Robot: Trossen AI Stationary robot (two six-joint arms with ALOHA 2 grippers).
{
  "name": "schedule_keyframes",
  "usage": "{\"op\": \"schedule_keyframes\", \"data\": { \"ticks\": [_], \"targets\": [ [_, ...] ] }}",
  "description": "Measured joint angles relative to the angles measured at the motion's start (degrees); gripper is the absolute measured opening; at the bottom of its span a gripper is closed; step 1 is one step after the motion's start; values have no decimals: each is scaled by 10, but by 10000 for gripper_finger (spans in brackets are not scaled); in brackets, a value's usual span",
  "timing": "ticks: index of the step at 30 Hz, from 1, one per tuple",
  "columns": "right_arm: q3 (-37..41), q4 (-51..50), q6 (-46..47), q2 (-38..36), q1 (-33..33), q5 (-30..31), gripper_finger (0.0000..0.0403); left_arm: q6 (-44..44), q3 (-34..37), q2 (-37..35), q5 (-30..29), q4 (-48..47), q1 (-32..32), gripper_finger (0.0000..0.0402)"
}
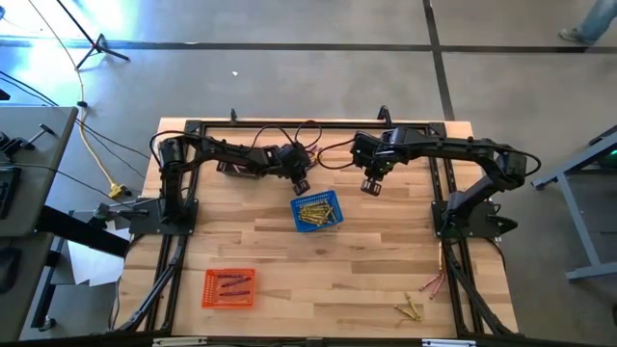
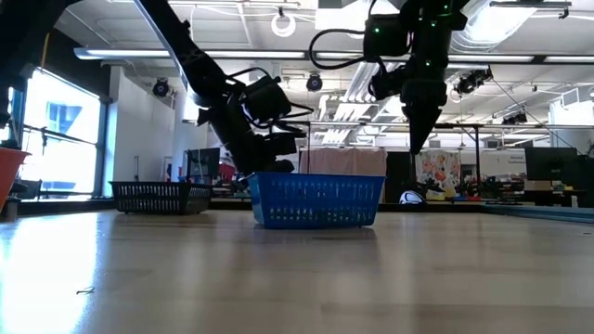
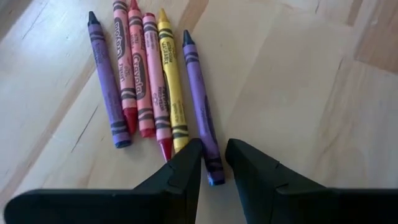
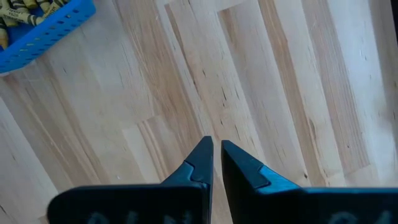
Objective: Sort crayons
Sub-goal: Put the violet crayon into the orange basket
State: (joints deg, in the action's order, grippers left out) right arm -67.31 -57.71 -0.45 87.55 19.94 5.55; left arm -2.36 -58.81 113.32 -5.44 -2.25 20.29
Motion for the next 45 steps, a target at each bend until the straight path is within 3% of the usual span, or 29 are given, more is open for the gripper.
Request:
{"op": "schedule_keyframes", "data": {
  "ticks": [25, 29, 35, 45],
  "targets": [
    [0, 2, 0, 0, 0, 0, 16, -6, 1, 14, 34, 37, 36, 83],
    [0, 2, 3, 0, 0, 0, 16, 0, 0, 18, 10, 39, 27, 65],
    [0, 5, 4, 0, 0, 0, 16, -31, 1, 16, 25, 37, 31, 10],
    [0, 5, 2, 0, 0, 0, 16, -61, 8, -46, 69, 9, 22, 1]
  ]
}}
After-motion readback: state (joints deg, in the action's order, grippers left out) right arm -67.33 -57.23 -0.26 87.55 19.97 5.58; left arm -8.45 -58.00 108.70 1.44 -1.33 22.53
